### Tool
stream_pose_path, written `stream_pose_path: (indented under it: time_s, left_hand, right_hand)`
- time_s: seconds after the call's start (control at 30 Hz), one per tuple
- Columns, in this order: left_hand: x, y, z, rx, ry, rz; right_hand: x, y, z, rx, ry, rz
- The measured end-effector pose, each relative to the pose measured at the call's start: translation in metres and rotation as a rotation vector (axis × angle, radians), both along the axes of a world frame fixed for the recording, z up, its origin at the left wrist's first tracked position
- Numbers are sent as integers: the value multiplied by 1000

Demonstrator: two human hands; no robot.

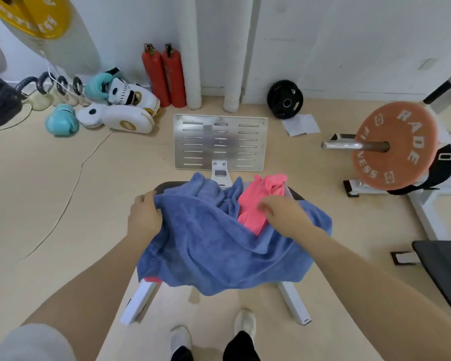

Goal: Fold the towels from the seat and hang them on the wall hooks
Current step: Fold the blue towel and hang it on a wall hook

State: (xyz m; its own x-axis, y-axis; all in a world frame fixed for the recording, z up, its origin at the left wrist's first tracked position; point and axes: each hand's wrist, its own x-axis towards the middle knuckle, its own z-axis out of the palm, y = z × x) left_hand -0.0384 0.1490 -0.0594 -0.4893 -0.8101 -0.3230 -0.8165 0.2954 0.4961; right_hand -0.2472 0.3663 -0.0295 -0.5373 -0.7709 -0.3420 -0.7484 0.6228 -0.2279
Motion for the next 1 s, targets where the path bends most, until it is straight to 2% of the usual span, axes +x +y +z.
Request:
stream_pose_path:
  time_s: [0.1, 0.2, 0.3, 0.33, 0.4, 0.47, 0.53, 0.6, 0.7, 0.8, 0.83, 0.87, 0.93, 1.0]
  left_hand:
    - [3, -4, -3, 26, 105, 95]
    - [6, -12, 1, 110, 180, 272]
    - [12, -24, 1, 226, 193, 365]
    - [14, -27, 3, 278, 264, 372]
    - [19, -32, 7, 388, 448, 360]
    - [24, -38, 10, 399, 529, 319]
    - [28, -42, 12, 347, 531, 289]
    - [29, -48, 8, 261, 521, 266]
    - [27, -58, -6, 111, 376, 159]
    - [20, -48, -20, -61, -52, 46]
    - [16, -37, -19, -146, -123, 3]
    - [9, -21, -17, -231, -72, -44]
    - [-13, 18, -6, -292, 152, -221]
    - [-38, 57, -5, -295, 200, -551]
  right_hand:
    - [33, -15, -14, 26, -38, 100]
    - [46, -15, -23, -33, 63, 89]
    - [58, -16, -28, -90, 56, 36]
    - [60, -17, -28, -160, -9, -20]
    - [58, -18, -23, -322, -261, -182]
    - [50, -20, -10, -377, -440, -311]
    - [40, -24, -1, -387, -380, -370]
    - [33, -35, 2, -418, -209, -423]
    - [36, -60, -3, -371, 18, -396]
    - [39, -70, -22, -192, 148, -287]
    - [38, -68, -25, -175, 133, -286]
    - [36, -64, -27, -193, 87, -301]
    - [28, -52, -26, -272, -49, -360]
    - [16, -37, -20, -304, -180, -377]
